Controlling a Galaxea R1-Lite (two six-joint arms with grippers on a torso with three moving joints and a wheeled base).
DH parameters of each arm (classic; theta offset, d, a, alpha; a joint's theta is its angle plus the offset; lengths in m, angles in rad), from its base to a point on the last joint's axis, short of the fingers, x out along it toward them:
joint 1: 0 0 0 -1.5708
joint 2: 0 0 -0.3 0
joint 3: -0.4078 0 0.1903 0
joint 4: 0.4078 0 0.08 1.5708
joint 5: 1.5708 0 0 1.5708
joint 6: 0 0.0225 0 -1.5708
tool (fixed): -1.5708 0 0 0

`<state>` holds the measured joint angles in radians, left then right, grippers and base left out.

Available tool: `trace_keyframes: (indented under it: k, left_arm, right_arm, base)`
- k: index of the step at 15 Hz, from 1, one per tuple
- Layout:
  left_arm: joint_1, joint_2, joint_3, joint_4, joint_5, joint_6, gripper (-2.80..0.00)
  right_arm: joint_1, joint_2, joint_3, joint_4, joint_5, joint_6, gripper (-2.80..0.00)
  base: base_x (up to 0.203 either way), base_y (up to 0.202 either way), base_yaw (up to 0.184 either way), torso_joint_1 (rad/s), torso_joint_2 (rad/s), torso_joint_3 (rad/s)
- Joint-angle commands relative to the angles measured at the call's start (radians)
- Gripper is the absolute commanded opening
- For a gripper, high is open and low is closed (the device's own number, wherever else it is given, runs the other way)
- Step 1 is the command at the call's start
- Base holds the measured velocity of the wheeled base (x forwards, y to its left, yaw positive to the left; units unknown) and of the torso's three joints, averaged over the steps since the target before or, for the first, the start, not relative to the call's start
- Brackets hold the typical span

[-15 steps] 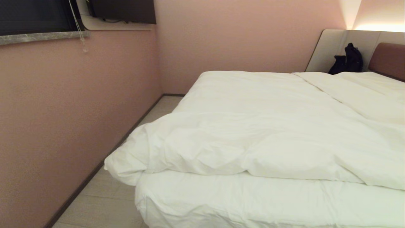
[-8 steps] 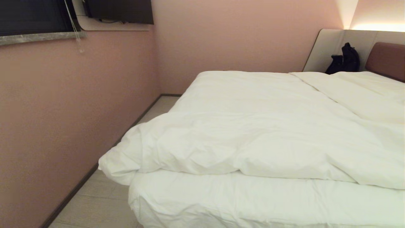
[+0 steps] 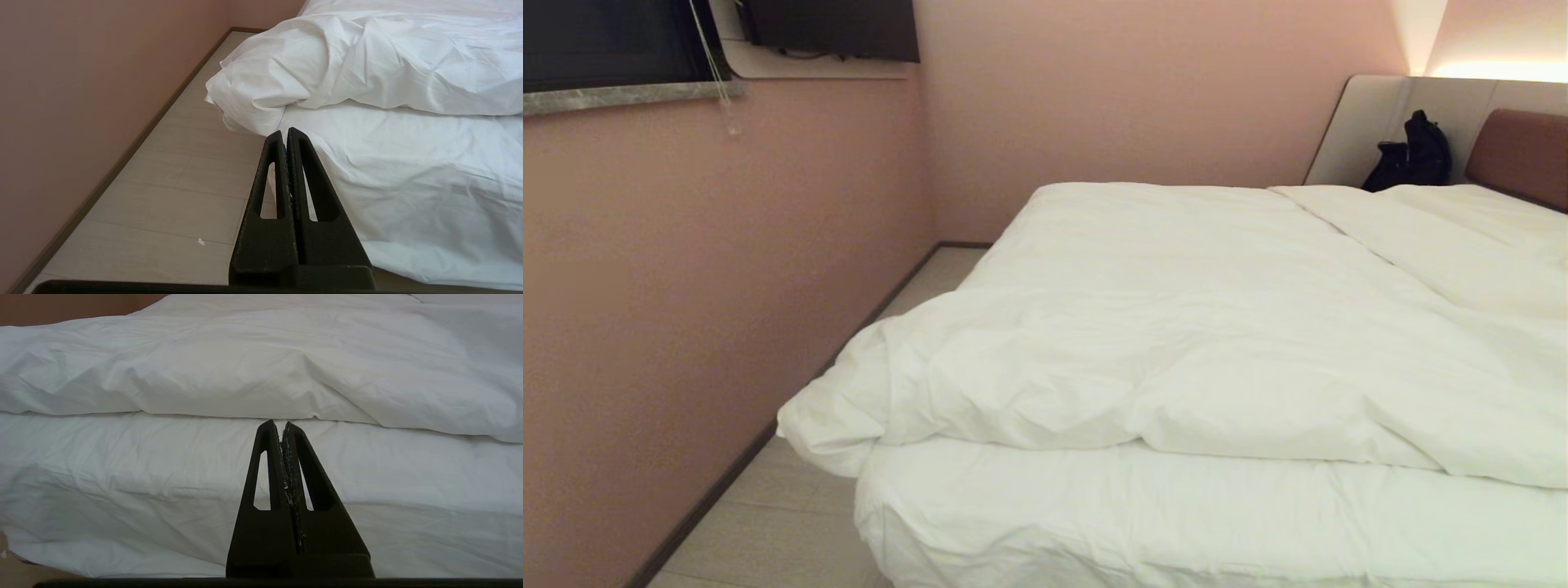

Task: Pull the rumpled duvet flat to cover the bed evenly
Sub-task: Hold the folded corner of the quilt

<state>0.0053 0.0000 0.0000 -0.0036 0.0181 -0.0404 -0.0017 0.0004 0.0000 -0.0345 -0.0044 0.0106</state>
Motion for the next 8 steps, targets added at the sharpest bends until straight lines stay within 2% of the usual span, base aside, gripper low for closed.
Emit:
trace_keyframes:
  k: [1,8]
  left_arm:
    - [0.001,0.0,0.0,-0.001,0.001,-0.001,-2.8]
    - [0.001,0.0,0.0,-0.004,0.002,-0.003,-2.8]
  right_arm:
    - [0.0,0.0,0.0,-0.001,0.0,0.0,-2.8]
    - [0.0,0.0,0.0,-0.001,0.0,0.0,-2.8]
  base:
    - [0.0,0.0,0.0,0.0,0.0,0.0]
    - [0.0,0.0,0.0,0.0,0.0,0.0]
